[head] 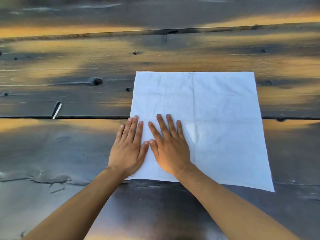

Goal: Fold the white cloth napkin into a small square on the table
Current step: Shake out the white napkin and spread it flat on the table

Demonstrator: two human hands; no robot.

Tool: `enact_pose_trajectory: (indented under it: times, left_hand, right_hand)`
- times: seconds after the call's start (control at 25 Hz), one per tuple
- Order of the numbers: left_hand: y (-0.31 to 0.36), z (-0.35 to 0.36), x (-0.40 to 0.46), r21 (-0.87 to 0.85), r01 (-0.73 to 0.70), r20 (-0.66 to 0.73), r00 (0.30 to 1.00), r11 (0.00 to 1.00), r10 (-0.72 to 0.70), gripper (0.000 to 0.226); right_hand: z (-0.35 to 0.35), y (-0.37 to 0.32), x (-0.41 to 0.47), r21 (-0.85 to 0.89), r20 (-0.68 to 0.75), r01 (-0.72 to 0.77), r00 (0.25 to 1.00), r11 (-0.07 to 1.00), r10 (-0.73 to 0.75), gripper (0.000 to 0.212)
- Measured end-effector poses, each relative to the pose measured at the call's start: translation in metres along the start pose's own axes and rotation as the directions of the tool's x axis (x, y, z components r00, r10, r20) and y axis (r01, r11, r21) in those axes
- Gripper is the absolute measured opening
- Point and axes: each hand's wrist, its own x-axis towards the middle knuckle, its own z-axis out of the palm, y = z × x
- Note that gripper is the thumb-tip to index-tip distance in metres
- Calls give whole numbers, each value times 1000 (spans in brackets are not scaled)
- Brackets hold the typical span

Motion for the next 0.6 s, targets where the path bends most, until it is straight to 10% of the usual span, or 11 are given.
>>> enact_pose_trajectory:
  times: [0.36,0.6]
  left_hand:
    - [1,-1,0,0,-3,14,1000,1000,3,73]
    - [2,-2,1,13,-6,15,1000,1000,6,73]
  right_hand:
    - [-29,176,-91,-77,-39,-469,883,880,467,66]
    - [-29,83,-36,17,-122,-392,912,920,391,64]
